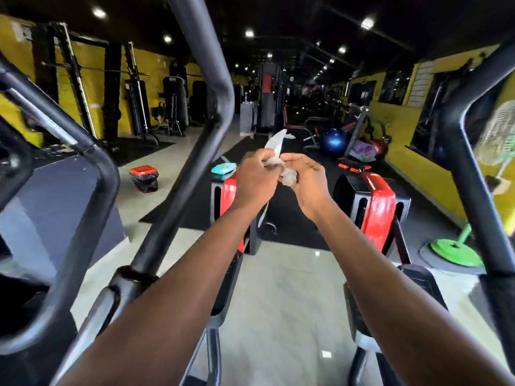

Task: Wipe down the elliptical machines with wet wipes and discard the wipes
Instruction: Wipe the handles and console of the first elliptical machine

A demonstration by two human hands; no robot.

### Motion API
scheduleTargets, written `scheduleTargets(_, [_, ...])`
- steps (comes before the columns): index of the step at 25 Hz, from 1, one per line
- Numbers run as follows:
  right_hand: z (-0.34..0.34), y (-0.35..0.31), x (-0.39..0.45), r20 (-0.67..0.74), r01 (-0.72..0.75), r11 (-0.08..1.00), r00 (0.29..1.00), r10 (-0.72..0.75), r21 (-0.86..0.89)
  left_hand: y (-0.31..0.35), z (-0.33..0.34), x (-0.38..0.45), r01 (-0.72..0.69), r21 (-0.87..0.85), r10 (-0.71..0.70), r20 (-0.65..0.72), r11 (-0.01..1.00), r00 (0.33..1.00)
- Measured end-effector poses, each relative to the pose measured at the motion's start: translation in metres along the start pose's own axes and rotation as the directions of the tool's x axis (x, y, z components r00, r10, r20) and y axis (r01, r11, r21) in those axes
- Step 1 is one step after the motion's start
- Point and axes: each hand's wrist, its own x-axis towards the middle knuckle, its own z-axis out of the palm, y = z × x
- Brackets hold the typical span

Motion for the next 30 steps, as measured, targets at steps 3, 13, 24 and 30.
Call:
scheduleTargets(3, [-0.015,0.024,0.032,0.004,-0.008,0.999,1.0,0.008,-0.039,-0.03,0.024,0.02,0.137,-0.133,-0.139,-0.008,0.982,0.99])
scheduleTargets(13, [0.018,0.145,0.193,0.363,-0.346,0.918,0.844,0.395,-0.196,-0.144,0.056,0.139,0.453,-0.498,-0.601,-0.186,0.74,0.777])
scheduleTargets(24, [0.127,0.205,0.258,0.505,-0.404,0.903,0.755,0.419,-0.145,-0.218,-0.011,0.212,0.417,-0.475,-0.603,-0.355,0.775,0.715])
scheduleTargets(30, [0.187,0.242,0.296,0.628,-0.383,0.919,0.692,0.356,-0.099,-0.235,-0.035,0.242,0.417,-0.349,-0.537,-0.415,0.839,0.735])
